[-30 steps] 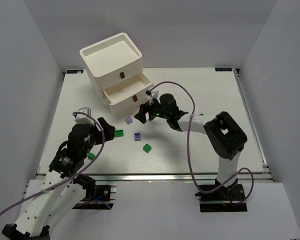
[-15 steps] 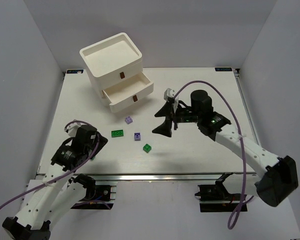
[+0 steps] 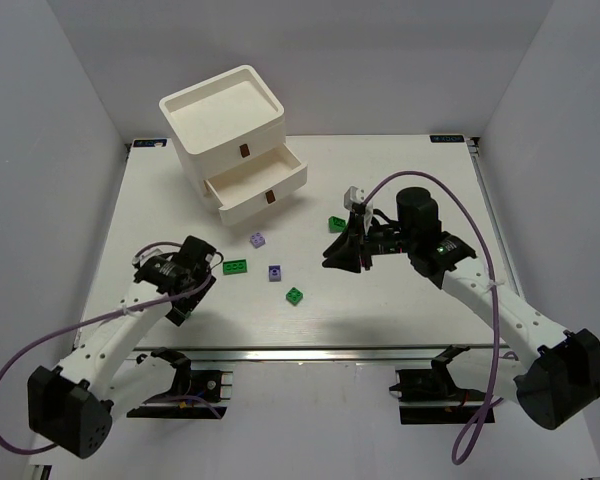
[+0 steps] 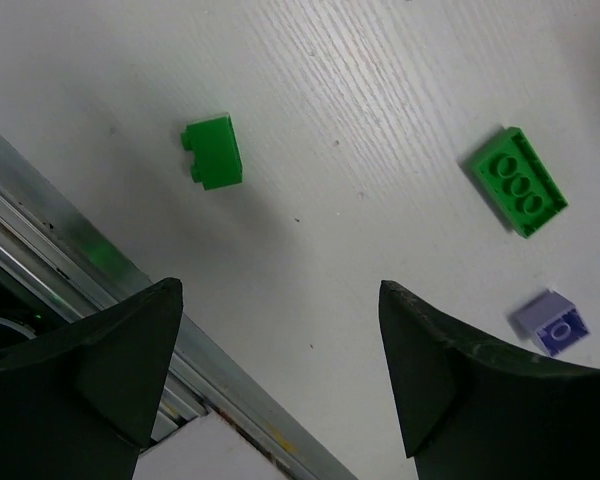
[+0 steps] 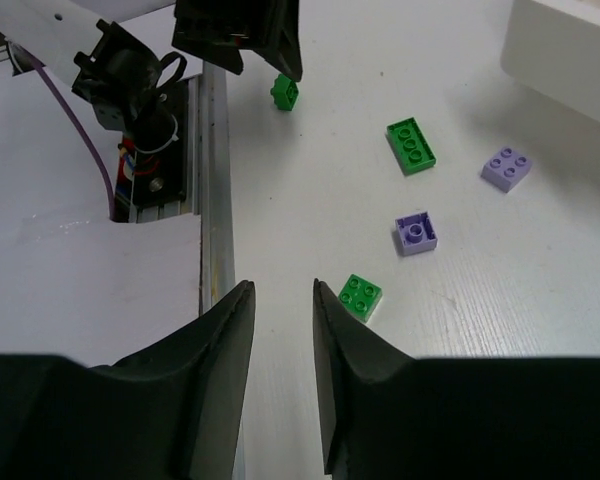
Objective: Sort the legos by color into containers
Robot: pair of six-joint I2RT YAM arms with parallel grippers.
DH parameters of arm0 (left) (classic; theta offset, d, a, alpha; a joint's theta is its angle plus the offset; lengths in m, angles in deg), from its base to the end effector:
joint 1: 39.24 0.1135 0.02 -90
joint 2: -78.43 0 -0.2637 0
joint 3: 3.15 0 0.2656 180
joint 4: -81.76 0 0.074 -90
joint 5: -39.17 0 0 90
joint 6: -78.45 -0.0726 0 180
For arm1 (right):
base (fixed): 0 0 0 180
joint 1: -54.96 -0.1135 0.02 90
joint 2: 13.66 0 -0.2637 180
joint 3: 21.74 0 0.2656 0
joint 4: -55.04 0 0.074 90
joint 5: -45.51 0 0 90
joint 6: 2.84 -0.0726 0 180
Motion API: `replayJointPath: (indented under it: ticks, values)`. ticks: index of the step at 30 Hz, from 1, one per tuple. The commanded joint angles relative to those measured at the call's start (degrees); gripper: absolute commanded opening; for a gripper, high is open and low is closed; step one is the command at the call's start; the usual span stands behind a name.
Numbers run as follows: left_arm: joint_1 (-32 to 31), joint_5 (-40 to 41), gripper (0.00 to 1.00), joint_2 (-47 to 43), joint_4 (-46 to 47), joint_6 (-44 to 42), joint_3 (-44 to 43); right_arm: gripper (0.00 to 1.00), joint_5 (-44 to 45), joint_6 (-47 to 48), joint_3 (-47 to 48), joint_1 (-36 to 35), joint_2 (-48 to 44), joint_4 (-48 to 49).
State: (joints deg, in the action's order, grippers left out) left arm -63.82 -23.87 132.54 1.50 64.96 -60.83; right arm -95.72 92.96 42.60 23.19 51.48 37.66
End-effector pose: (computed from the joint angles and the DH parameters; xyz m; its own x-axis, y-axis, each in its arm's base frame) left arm 0.1614 -0.0376 0.2087 -0.4747 -0.7360 -0.4827 -0.7962 0.5928 -0.1209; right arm 0.2152 0.1999 0.3118 -0.1669 -0.1778 -0.9698 -0.9814 0.1250 0.1460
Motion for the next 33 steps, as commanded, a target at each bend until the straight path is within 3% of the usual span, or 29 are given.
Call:
replayJointPath:
  ticks: [1, 20, 24, 33]
  values:
    - [1.28, 2.75, 0.89, 3.54, 1.89, 0.75, -0.55, 0.36, -2.83, -0.18, 1.53, 1.09, -1.51, -0.78]
    - [16.14, -6.47, 0.88, 14.52, 18.15, -11.73, 6.3, 0.42, -3.71, 0.44, 1.53, 6.19, -1.16, -2.19]
    - [17.9, -7.53, 0.81, 17.16, 19.82, -13.49, 6.21, 0.42, -4.06, 0.44, 1.45, 7.24, -1.16, -2.1]
    - [21.67, -10.61, 0.56, 17.7, 22.46, -16.56, 6.83, 0.42, -5.12, 0.44, 1.45, 8.48, -0.46, -2.28]
